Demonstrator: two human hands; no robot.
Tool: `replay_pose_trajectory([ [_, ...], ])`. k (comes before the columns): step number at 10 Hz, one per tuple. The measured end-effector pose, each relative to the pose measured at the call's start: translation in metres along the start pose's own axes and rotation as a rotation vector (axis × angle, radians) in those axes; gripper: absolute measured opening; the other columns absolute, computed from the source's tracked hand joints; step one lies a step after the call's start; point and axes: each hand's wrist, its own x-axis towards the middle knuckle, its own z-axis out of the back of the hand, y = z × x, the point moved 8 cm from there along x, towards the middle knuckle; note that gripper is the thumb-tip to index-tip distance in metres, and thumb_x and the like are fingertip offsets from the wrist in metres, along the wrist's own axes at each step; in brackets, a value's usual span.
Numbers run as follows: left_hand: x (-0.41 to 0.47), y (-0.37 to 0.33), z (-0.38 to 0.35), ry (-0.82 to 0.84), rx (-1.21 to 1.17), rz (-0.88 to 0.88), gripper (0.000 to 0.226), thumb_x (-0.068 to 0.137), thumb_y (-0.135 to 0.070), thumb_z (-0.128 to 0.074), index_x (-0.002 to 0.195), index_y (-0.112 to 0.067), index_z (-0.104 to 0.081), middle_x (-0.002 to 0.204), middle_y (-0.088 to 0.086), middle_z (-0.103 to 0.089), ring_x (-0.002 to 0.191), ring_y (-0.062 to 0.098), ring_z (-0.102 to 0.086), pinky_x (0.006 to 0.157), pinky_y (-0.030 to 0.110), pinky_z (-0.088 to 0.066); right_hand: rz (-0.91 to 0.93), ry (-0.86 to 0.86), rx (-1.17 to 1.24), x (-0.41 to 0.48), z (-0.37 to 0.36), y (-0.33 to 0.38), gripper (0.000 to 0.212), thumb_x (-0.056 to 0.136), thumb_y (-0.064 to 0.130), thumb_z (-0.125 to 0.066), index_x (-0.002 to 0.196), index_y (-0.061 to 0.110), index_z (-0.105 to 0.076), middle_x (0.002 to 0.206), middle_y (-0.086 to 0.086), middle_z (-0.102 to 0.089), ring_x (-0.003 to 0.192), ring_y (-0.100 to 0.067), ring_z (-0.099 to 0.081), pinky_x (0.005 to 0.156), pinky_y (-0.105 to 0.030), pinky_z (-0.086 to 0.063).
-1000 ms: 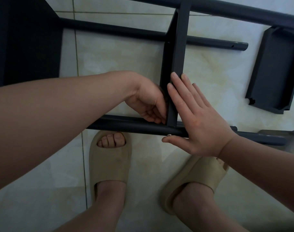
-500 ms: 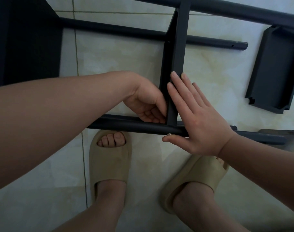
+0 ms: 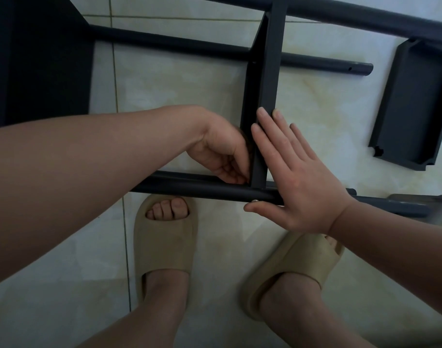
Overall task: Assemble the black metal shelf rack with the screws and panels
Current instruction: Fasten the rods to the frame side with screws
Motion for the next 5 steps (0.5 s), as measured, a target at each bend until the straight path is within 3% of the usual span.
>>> replay_pose_trajectory([
  [1, -0.0002, 0.0041, 0.0006, -0.011, 0.04, 0.046, 0.016, 0.094, -0.004, -0.057, 0.108, -0.006, -0.066, 0.087, 0.006, -0.065, 0.079, 0.014, -0.061, 0.077, 0.024, -0.051, 0.0, -0.002, 0.0, 0.0, 0.0004, 0.0001, 0.106, 0.092, 0.071, -0.049, 0.161, -0.001, -0.013, 0.17, -0.018, -0.002, 0.157, -0.034, 0.003, 0.123, -0.06, -0.018],
  [3, 0.0024, 0.002, 0.001, -0.035, 0.051, 0.027, 0.012, 0.092, 0.001, -0.058, 0.097, -0.006, -0.066, 0.08, 0.005, -0.064, 0.069, 0.011, -0.061, 0.071, 0.021, -0.052, -0.001, -0.001, -0.006, 0.0001, 0.0008, 0.0001, 0.106, 0.092, 0.072, -0.048, 0.161, -0.001, -0.013, 0.17, -0.018, -0.002, 0.157, -0.034, 0.003, 0.123, -0.061, -0.018],
  [4, 0.0006, -0.0009, 0.0002, -0.028, 0.047, 0.006, 0.015, 0.091, 0.004, -0.058, 0.101, -0.004, -0.066, 0.084, 0.007, -0.066, 0.072, 0.012, -0.063, 0.072, 0.022, -0.054, 0.001, -0.001, -0.008, 0.0004, -0.0003, 0.0007, 0.106, 0.092, 0.072, -0.048, 0.16, -0.001, -0.013, 0.17, -0.018, -0.002, 0.157, -0.034, 0.003, 0.123, -0.061, -0.018],
  [5, -0.0001, -0.0017, 0.0002, -0.04, 0.049, -0.011, 0.03, 0.091, 0.007, -0.056, 0.121, 0.005, -0.062, 0.098, 0.015, -0.063, 0.079, 0.016, -0.062, 0.078, 0.025, -0.054, 0.003, -0.004, -0.01, 0.0008, 0.0, 0.0005, 0.106, 0.092, 0.072, -0.048, 0.16, -0.001, -0.013, 0.17, -0.018, -0.002, 0.157, -0.035, 0.002, 0.123, -0.061, -0.018],
])
